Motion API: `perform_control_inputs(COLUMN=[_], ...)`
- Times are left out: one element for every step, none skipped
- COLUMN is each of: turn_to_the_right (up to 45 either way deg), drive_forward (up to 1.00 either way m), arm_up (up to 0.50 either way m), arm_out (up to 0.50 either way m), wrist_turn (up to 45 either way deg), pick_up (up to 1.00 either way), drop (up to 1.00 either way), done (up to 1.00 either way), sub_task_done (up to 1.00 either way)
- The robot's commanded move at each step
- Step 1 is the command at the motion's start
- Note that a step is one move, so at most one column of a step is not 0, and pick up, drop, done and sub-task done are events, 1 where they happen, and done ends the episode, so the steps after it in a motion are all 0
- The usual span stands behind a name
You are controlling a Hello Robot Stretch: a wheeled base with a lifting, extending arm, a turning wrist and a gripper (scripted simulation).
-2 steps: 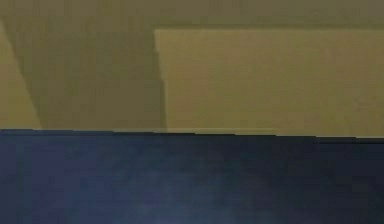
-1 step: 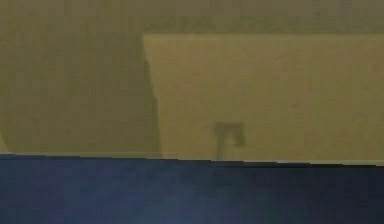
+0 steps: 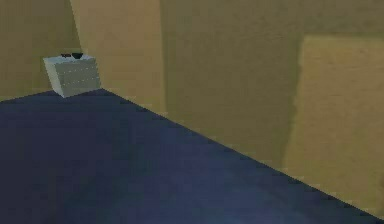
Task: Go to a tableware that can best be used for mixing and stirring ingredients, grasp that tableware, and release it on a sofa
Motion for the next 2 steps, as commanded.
perform_control_inputs(turn_to_the_right=[0.0,-36.0], drive_forward=[0.5,0.0], arm_up=[0.0,0.0], arm_out=[0.0,0.0], wrist_turn=[0.0,0.0], pick_up=[0.0,0.0], drop=[0.0,0.0], done=[0.0,0.0], sub_task_done=[0.0,0.0])
